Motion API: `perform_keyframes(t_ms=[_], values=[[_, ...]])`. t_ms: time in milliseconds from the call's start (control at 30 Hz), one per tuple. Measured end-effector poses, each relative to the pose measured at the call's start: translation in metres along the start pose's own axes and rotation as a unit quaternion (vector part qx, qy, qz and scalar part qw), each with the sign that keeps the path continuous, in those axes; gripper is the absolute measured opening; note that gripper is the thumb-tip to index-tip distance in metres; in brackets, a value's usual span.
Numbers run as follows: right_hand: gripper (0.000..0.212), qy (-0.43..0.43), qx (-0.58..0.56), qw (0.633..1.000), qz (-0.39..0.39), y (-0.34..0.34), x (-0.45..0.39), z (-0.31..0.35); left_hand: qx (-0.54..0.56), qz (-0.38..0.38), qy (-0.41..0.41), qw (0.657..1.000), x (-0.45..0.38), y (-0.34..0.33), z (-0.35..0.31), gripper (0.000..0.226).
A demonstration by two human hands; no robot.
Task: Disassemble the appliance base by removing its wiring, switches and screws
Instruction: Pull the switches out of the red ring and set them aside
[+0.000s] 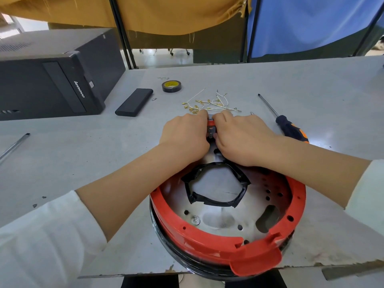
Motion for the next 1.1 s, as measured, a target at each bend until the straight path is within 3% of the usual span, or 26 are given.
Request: perform_keyframes(t_ms=[367, 567, 667, 733, 867, 967, 1100], values=[[0.027, 0.001, -0.002, 1.0, -0.019, -0.001, 0.0, 0.0, 0.024, -0.004, -0.005, 1.0, -0.001, -0.003, 0.005, 0.029], [0.019, -0.11, -0.111, 0.988, -0.003, 0.004, -0.005, -0.001, 0.032, 0.0, 0.004, 0.999, 0.0, -0.003, 0.004, 0.029], [0.032, -0.157, -0.145, 0.977, 0.025, 0.008, -0.009, -0.004, 0.031, -0.001, -0.01, 0.999, 0.003, -0.001, 0.004, 0.035], [0.04, -0.215, -0.216, 0.95, 0.072, 0.011, -0.01, -0.007, 0.038, -0.013, -0.014, 0.999, 0.004, -0.001, 0.005, 0.048], [0.031, -0.294, -0.384, 0.866, 0.123, 0.014, -0.021, -0.014, 0.052, -0.03, -0.007, 0.998, 0.005, -0.004, 0.006, 0.068], [0.032, -0.33, -0.426, 0.825, 0.168, 0.017, -0.03, -0.02, 0.057, -0.032, -0.004, 0.998, 0.004, -0.005, 0.006, 0.069], [0.032, -0.405, -0.503, 0.716, 0.265, 0.012, -0.036, -0.027, 0.052, -0.03, 0.003, 0.998, 0.004, -0.004, 0.007, 0.059]])
Point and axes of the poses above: each hand's wrist, its own x-axis away from the middle knuckle, its own y-axis out of the back of the hand, z = x × y, the point moved 2 cm from there along -x, towards the middle knuckle, and after that the axes turned 13 degrees about -z, right-handed, at the moved point
